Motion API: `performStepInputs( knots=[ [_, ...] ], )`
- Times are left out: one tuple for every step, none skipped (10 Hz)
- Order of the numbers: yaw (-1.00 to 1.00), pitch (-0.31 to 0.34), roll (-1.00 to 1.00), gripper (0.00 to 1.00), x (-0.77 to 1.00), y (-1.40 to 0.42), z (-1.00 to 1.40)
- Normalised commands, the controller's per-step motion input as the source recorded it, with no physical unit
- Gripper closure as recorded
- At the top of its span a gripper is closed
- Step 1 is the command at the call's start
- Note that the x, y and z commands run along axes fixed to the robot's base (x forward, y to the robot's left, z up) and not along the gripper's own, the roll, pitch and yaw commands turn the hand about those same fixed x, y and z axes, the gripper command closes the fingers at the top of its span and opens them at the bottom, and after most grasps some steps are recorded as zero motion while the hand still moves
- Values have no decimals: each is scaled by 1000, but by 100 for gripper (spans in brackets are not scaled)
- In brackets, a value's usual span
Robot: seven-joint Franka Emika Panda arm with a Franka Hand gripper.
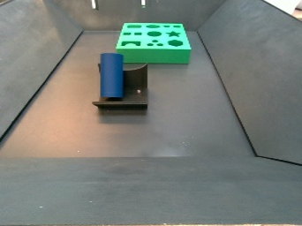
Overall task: Pick up the oval object. Move up. Place the oval object on the fixture. Regrasp the oval object. Move to above the board. Insert the oval object.
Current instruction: Regrasp the oval object.
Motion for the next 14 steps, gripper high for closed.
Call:
performStepInputs(
  knots=[
    [64,87,1000,0,74,-28,-13],
    [76,111,1000,0,94,-34,-15],
    [84,126,1000,0,101,-36,-17],
    [108,154,1000,0,107,-39,-15],
    [134,177,1000,0,107,-41,-17],
    [185,203,979,0,105,-44,-19],
    [196,190,854,0,107,-43,-21],
    [217,158,611,0,112,-48,-21],
    [230,130,431,0,112,-51,-23],
    [234,89,235,0,109,-37,-14],
    [232,66,186,0,100,-32,-10],
    [217,11,150,0,82,-43,-18],
    [206,0,142,0,86,-48,-23],
    [142,-56,46,0,39,69,-1000]
  ],
)
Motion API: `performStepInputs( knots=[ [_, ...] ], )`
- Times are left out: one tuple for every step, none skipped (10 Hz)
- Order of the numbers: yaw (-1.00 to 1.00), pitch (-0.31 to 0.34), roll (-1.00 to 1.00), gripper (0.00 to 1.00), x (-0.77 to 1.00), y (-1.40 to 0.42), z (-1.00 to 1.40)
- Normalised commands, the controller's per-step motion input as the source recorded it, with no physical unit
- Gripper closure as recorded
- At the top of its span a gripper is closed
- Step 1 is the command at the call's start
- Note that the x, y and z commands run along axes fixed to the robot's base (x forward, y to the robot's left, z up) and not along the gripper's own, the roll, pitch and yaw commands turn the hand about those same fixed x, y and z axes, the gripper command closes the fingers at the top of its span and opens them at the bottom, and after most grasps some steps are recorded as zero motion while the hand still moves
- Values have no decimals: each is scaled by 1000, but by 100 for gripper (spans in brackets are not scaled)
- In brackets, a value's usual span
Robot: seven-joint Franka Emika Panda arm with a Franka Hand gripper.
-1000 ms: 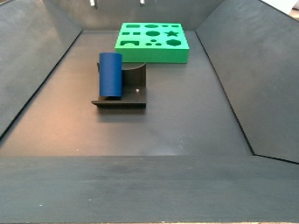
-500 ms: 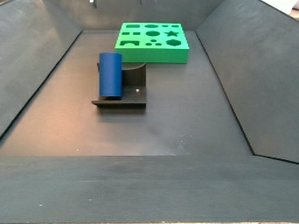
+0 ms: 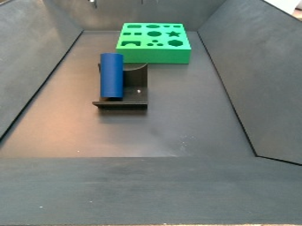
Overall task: Pick up the oval object. Move up. Place the oval object on the fixture. Regrasp the oval object. Move to above the board. Insert the oval object.
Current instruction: Regrasp the oval object.
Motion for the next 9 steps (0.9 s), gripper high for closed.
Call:
performStepInputs(
  knots=[
    [112,-68,47,0,43,70,-1000],
    [83,-99,49,0,52,67,-1000],
    [56,-112,50,0,55,62,-1000],
    [31,-116,54,0,59,59,-1000],
    [0,-113,49,0,65,56,-1000],
    [-19,-103,52,0,67,52,-1000],
    [-36,-89,53,0,70,48,-1000],
    [-45,-69,50,0,77,43,-1000],
    [-50,-49,51,0,84,41,-1000]
  ],
)
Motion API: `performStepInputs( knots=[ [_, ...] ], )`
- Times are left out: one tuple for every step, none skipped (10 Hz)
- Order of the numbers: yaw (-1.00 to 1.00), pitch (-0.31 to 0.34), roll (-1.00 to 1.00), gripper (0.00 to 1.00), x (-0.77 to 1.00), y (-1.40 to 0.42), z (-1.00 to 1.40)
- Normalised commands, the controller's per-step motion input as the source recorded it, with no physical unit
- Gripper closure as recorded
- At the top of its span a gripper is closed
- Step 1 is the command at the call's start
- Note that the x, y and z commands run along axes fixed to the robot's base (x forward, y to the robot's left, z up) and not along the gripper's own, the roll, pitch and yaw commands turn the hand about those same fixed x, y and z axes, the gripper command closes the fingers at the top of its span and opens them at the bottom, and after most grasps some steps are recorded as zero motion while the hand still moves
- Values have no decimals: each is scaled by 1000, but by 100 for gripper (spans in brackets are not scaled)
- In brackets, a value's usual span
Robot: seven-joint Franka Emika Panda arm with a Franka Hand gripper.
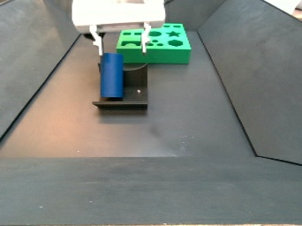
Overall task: Pick up the oval object. Move up. Place the oval object on the fixture. Regrasp the oval object. Move to above the board. Insert the oval object.
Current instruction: Regrasp the oval object.
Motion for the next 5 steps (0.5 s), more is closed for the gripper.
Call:
performStepInputs(
  knots=[
    [-47,-30,51,0,95,35,-998],
    [-38,0,53,0,88,18,-798],
    [-27,18,54,0,85,10,-655],
    [-19,29,58,0,83,7,-563],
    [10,38,60,0,80,1,-349]
  ],
)
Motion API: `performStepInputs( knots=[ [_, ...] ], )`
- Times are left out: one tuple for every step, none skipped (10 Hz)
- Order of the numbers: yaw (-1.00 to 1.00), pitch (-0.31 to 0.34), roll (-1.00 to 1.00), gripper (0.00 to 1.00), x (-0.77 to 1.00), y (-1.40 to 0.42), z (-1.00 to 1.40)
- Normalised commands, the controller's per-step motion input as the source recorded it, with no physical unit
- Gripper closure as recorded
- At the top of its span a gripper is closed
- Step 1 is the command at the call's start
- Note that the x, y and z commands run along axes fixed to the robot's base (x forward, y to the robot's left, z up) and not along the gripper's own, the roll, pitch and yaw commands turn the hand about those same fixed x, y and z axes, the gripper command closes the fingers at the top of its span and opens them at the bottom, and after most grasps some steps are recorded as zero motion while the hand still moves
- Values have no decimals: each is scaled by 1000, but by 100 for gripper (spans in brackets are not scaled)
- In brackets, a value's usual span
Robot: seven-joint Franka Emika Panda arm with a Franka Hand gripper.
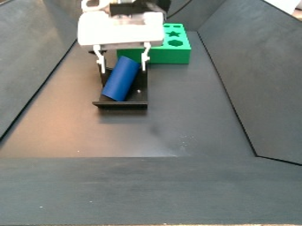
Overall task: Pick up the oval object. Move up. Place the oval object on the fixture. Regrasp the oval object. Move to above the board. Insert the oval object.
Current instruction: Regrasp the oval object, then move to above the board.
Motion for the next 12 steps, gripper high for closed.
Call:
performStepInputs(
  knots=[
    [23,35,60,0,78,1,-265],
    [33,44,56,0,21,-19,-174],
    [0,0,0,100,0,0,0],
    [-81,232,-118,100,-127,-82,1000],
    [-82,238,-124,100,-131,-81,1000],
    [14,197,-138,100,-128,-81,1000],
    [50,189,-123,100,-125,-78,1000],
    [98,161,-90,100,-117,-71,1000],
    [123,119,-68,100,-112,-69,1000],
    [132,84,-56,100,-110,-65,1000],
    [131,60,-53,100,-106,-62,1000],
    [118,21,-51,100,-102,-56,1000]
  ],
)
